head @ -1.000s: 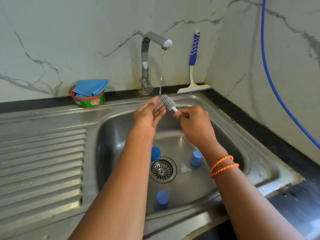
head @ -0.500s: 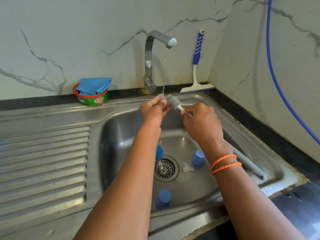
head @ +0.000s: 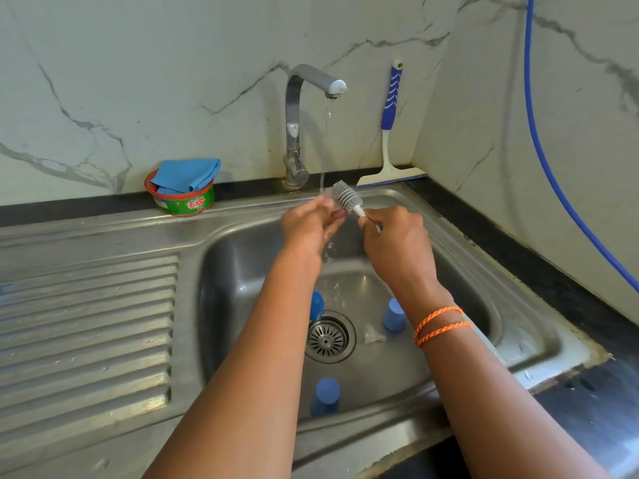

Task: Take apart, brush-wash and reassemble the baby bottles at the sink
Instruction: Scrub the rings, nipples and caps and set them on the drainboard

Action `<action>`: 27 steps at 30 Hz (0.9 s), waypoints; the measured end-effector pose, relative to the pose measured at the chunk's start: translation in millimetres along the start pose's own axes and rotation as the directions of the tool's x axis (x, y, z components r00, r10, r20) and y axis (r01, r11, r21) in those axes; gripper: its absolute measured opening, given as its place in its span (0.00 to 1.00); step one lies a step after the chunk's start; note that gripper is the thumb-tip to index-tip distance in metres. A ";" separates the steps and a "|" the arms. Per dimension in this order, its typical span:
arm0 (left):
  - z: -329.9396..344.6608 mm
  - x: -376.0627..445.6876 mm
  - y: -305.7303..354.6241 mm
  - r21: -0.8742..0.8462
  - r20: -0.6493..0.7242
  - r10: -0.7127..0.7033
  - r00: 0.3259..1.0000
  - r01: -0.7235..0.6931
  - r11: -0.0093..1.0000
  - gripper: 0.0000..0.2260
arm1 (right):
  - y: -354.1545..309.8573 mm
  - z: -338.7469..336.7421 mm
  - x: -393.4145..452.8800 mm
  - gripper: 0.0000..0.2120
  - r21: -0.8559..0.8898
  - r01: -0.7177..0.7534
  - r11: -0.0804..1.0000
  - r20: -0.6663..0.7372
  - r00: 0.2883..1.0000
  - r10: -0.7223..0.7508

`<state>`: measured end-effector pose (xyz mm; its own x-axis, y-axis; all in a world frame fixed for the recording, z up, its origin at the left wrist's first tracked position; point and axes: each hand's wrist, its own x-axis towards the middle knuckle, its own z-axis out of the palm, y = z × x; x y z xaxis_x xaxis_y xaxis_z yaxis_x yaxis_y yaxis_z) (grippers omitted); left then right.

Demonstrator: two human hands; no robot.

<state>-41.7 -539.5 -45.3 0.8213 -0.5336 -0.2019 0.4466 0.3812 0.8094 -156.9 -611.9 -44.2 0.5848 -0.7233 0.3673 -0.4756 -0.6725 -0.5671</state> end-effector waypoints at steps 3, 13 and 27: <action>-4.8 1.8 -0.7 -0.138 -0.090 -0.016 0.996 0.003 0.990 0.08 | -1.9 6.3 -1.6 0.12 0.034 0.014 0.999 0.060 0.998 -0.016; -5.9 -1.0 -0.6 -0.067 -0.077 0.011 0.997 -0.016 0.998 0.07 | -0.8 -3.5 -3.3 0.10 0.030 -0.008 1.000 0.035 0.999 0.007; -7.7 9.4 -1.3 0.020 -0.081 0.072 0.994 -0.070 0.997 0.12 | -5.4 2.2 -5.7 0.10 0.033 0.019 0.999 0.073 0.997 -0.022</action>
<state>-31.8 -539.1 -52.5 0.8772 -0.4420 -0.1875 0.3806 0.4021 0.8327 -156.2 -603.9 -44.8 0.6413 -0.6952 0.3247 -0.4422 -0.6807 -0.5840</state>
